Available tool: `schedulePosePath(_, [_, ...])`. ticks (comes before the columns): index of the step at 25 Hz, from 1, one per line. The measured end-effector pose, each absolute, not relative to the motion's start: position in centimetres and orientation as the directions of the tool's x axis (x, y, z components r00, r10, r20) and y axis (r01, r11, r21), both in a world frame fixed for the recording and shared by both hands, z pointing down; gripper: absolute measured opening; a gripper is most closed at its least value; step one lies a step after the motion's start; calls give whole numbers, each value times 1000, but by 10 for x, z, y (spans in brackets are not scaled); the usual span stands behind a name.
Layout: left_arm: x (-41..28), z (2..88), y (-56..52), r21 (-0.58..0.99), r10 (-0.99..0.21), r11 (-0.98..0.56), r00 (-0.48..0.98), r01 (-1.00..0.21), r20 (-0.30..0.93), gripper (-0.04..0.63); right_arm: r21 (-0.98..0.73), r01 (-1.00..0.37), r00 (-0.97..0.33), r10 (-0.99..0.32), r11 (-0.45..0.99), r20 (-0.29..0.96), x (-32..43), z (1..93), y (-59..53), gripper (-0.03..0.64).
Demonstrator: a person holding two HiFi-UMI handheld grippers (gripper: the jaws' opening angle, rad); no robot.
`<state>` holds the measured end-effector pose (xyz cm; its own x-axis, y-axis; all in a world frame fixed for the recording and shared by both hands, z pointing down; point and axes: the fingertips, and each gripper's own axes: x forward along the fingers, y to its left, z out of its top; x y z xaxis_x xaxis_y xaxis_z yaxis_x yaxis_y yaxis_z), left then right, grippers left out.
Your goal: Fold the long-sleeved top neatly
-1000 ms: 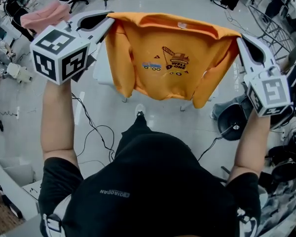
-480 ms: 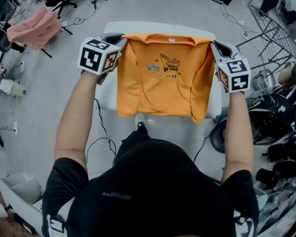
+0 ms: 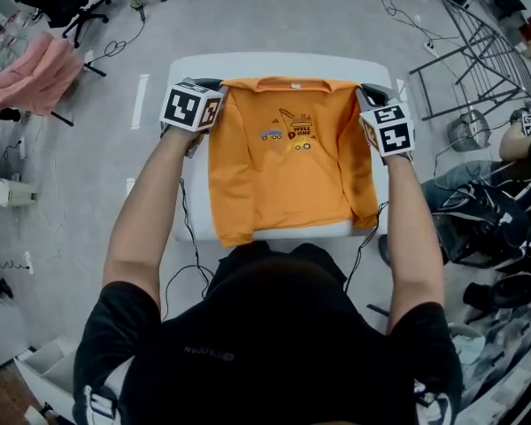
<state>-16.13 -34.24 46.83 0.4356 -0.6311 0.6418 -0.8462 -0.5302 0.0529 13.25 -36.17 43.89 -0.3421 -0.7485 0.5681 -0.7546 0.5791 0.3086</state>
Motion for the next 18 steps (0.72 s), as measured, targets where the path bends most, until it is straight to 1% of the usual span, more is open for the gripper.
schedulePosePath(7, [-160, 519, -408, 68, -594, -509, 408, -858, 693, 21, 258, -769, -304, -690, 585, 658, 136, 503, -424, 18])
schedulePosePath(11, [-161, 546, -443, 59, -565, -496, 373, -867, 736, 21, 197, -780, -315, -646, 593, 696, 136, 536, -459, 18])
schedulePosePath(18, [-157, 602, -484, 67, -480, -469, 318, -881, 818, 21, 127, -760, -324, -541, 638, 776, 136, 595, -513, 20])
